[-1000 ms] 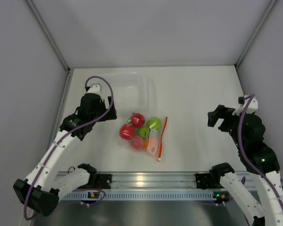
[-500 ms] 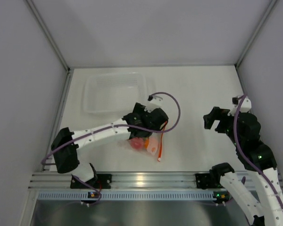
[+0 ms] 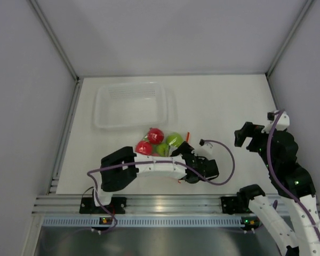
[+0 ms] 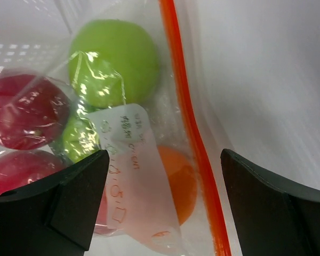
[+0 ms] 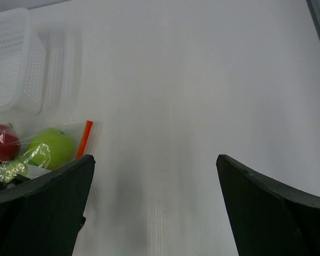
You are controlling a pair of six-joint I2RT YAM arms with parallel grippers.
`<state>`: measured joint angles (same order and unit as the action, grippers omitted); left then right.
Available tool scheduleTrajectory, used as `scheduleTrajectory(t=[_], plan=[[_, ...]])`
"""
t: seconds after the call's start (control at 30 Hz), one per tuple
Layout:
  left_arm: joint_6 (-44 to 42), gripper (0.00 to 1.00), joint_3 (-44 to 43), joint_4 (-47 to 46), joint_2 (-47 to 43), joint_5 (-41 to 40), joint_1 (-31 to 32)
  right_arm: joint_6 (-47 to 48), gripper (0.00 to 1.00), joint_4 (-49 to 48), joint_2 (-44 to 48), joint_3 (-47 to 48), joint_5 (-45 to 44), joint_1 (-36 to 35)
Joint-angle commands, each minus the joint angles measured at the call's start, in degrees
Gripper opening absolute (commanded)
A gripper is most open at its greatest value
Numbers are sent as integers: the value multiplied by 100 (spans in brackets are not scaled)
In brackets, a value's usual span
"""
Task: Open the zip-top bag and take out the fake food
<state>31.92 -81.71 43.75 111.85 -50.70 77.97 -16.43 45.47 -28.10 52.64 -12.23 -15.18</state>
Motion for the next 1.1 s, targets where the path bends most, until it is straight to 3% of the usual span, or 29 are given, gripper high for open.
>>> scheduleTrajectory(t=[0.0,0.17,0.27,0.3,0.33,0.5,0.57,0.87,1.07], plan=[[279,91,-187,441,328,-239,78,104,99,84,76,229,-34,68],[481,88,-12,468,653,-213,104,113,99,85,111,238,-34,68],[560,74,50,459,759,-177,104,122,99,93,103,238,-25,85],[569,69,59,468,768,-169,104,113,100,85,103,238,-25,77],[587,56,68,459,759,-160,104,122,100,85,103,238,-16,68],[701,23,94,451,479,-63,104,122,100,85,129,229,1,68],[745,2,94,442,260,-2,104,122,100,58,120,220,19,68],[851,0,50,406,-1067,350,69,96,99,-327,208,-122,686,68],[571,0,68,372,-2042,1042,-238,95,99,-1222,287,-648,2634,76]])
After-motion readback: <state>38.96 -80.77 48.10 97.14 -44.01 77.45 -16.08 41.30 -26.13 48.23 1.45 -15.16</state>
